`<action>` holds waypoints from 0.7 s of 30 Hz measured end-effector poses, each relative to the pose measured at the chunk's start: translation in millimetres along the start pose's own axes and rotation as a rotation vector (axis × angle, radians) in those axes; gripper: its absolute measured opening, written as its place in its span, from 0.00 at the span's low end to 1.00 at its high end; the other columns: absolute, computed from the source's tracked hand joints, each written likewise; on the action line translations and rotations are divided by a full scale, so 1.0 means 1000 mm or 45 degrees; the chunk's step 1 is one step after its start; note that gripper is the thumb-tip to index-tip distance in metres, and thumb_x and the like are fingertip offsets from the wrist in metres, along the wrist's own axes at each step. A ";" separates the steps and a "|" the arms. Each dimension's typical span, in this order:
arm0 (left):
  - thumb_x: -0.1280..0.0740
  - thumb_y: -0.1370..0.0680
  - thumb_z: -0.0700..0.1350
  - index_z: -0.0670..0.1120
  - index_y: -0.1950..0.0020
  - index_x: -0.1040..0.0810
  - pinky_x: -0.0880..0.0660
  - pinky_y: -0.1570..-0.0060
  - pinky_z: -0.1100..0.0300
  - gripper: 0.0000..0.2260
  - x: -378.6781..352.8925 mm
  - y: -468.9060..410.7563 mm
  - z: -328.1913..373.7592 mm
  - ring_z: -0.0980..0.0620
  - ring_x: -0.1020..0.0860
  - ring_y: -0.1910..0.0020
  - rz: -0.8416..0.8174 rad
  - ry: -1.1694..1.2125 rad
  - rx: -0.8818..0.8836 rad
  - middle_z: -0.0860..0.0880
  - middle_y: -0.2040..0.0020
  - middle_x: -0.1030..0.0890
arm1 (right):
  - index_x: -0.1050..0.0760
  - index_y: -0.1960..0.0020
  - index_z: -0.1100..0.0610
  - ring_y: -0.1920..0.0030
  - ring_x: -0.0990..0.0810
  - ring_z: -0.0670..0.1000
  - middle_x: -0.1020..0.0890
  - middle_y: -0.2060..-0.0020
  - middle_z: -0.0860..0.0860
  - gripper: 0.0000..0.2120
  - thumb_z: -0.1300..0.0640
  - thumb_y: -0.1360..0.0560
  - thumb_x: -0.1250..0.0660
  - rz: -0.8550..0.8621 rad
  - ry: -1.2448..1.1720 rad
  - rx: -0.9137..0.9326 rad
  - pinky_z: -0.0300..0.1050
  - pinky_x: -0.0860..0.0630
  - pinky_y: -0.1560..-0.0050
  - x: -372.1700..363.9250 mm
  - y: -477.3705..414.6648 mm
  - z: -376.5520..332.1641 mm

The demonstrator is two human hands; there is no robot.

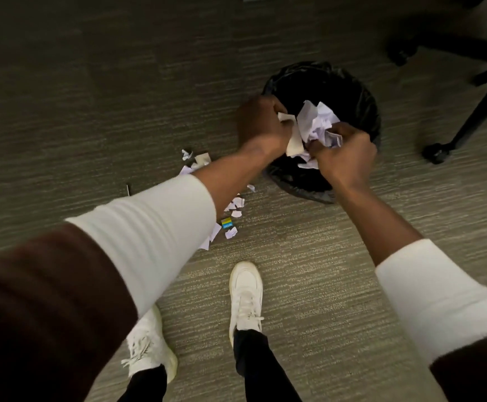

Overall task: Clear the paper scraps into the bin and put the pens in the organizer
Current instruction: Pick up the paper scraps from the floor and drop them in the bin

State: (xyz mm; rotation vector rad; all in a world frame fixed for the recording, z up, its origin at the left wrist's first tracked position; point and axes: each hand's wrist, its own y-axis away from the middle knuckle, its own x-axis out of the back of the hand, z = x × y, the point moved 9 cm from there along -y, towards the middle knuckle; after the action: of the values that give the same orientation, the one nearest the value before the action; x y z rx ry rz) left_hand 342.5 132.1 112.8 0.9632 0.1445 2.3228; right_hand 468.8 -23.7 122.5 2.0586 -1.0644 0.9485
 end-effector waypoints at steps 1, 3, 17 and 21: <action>0.25 0.24 0.46 0.47 0.43 0.14 0.20 0.42 0.57 0.10 -0.007 -0.004 0.002 0.50 0.16 0.44 -0.024 -0.010 0.005 0.49 0.43 0.13 | 0.15 0.46 0.56 0.49 0.14 0.56 0.12 0.52 0.52 0.17 0.47 0.30 0.24 -0.011 0.002 -0.022 0.44 0.22 0.53 -0.002 -0.005 0.004; 0.27 0.22 0.46 0.47 0.35 0.18 0.22 0.37 0.56 0.15 -0.020 -0.005 0.004 0.48 0.18 0.37 -0.079 -0.021 0.001 0.48 0.36 0.16 | 0.15 0.47 0.56 0.51 0.13 0.55 0.12 0.53 0.51 0.17 0.47 0.31 0.24 -0.052 -0.049 -0.064 0.47 0.19 0.52 -0.008 -0.010 0.011; 0.36 0.27 0.40 0.49 0.56 0.18 0.17 0.52 0.45 0.07 -0.001 0.053 -0.150 0.49 0.16 0.59 -0.072 0.263 0.214 0.53 0.58 0.14 | 0.18 0.43 0.55 0.46 0.17 0.57 0.17 0.46 0.56 0.16 0.55 0.30 0.30 -0.107 0.054 0.258 0.48 0.21 0.45 -0.055 0.039 -0.019; 0.30 0.23 0.45 0.51 0.51 0.20 0.19 0.47 0.50 0.02 0.012 0.079 -0.226 0.48 0.16 0.52 -0.107 -0.060 0.319 0.53 0.50 0.15 | 0.20 0.41 0.54 0.57 0.15 0.53 0.16 0.50 0.54 0.16 0.55 0.28 0.24 -0.431 0.081 0.346 0.47 0.17 0.54 -0.124 0.077 -0.015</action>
State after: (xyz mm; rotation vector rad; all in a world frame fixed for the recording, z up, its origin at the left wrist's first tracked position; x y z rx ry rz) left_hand 144.3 104.0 -19.3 1.1098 0.4566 2.2389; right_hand 347.2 1.6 45.5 2.3148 -0.5499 1.0154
